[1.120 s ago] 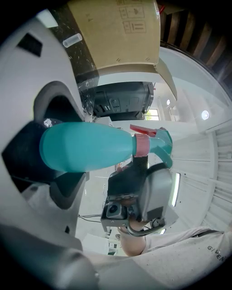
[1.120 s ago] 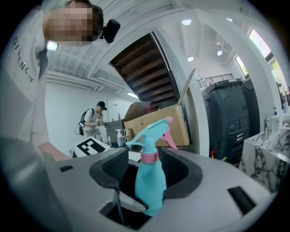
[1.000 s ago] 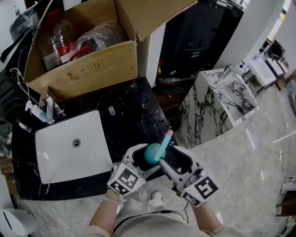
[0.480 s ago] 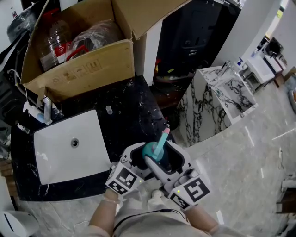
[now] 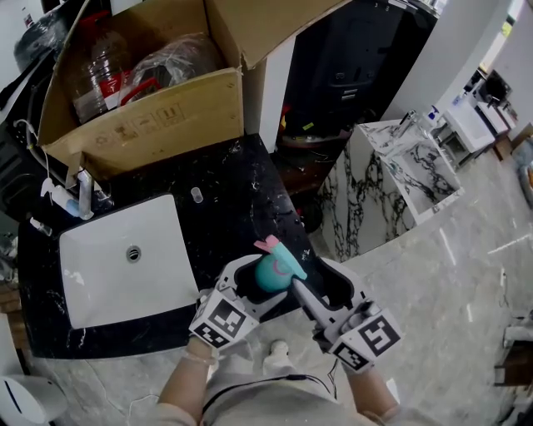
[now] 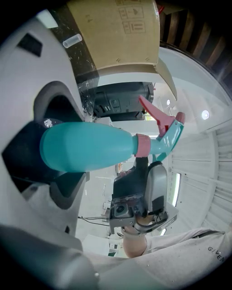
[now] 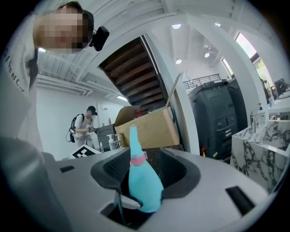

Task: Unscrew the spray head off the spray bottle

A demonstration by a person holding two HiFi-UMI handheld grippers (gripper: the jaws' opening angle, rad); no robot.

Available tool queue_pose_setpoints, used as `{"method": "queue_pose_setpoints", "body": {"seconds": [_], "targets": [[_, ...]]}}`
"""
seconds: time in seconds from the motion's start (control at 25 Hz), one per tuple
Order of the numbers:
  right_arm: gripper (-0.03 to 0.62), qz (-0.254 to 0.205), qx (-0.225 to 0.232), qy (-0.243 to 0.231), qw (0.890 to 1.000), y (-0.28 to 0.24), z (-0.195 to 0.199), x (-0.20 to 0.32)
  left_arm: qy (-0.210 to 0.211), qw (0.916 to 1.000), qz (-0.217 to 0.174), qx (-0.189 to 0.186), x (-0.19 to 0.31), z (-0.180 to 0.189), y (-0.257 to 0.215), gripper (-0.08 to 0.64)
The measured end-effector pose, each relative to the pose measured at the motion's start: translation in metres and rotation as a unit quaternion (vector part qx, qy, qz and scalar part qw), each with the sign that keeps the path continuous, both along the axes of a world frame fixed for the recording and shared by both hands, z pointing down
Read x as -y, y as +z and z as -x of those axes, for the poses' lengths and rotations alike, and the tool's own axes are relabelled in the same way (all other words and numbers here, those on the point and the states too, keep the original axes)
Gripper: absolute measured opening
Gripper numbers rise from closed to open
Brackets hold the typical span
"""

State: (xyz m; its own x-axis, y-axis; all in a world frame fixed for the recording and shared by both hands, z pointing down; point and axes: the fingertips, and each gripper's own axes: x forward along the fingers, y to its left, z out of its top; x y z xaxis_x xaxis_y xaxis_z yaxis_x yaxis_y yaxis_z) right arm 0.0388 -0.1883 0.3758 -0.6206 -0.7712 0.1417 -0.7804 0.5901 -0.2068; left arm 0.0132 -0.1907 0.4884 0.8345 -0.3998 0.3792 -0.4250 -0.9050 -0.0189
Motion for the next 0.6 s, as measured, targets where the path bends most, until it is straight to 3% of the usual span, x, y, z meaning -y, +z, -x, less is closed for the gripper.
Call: {"method": "queue_pose_setpoints", "body": {"seconds": [0.24, 0.48, 0.6], "targets": [[0.187, 0.006, 0.011, 0.02, 1.0, 0.003, -0.015, 0.007, 0.0, 1.0, 0.001, -0.001, 0.0, 0.0, 0.0, 0.349], [0.204, 0.048, 0.046, -0.049, 0.997, 0.018, 0.013, 0.001, 0.0, 1.0, 0.001, -0.001, 0.0, 0.0, 0.0, 0.349], [0.204, 0.036, 0.048, -0.064, 0.996, 0.018, 0.029, 0.006, 0.0, 1.0, 0.001, -0.001, 0.0, 0.0, 0.0, 0.35]]}}
